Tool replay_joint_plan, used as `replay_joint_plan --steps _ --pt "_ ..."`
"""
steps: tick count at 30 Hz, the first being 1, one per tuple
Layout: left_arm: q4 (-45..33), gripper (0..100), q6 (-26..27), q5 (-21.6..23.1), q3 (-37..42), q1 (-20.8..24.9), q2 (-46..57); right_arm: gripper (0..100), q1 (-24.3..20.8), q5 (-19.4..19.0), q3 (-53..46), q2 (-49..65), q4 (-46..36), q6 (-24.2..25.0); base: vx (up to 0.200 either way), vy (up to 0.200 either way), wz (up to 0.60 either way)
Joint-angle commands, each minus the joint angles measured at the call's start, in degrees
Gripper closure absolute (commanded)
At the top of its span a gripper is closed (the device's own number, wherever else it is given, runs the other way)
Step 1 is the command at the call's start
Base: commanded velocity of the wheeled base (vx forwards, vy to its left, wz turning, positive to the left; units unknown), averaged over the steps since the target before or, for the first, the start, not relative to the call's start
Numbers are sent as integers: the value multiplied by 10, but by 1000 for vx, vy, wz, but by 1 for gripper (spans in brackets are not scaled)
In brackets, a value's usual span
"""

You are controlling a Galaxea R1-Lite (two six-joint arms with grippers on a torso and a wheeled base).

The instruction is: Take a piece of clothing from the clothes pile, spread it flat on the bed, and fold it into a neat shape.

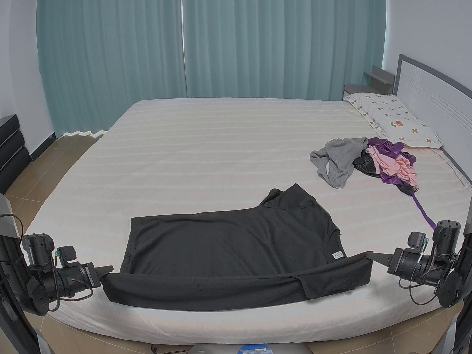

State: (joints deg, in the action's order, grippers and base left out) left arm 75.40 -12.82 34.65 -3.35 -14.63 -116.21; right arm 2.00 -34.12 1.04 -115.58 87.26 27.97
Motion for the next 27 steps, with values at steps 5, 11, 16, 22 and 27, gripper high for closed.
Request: replay_joint_plan --steps 5,11,16,22,27 --pt "9 100 0 2 30 -4 -2 100 -2 0 -10 39 -57 -10 0 0 0" --pt "7 100 -1 2 33 -4 -1 100 -2 1 -10 42 -83 -29 0 0 0" --pt "1 100 0 0 33 -4 -1 100 -2 2 -10 52 -118 -39 0 0 0" --pt "-24 100 3 -1 33 -3 -2 100 -2 2 -10 40 -122 -59 0 0 0" --pt "-19 100 -3 0 18 1 -14 100 -2 5 14 4 -117 -58 0 0 0"
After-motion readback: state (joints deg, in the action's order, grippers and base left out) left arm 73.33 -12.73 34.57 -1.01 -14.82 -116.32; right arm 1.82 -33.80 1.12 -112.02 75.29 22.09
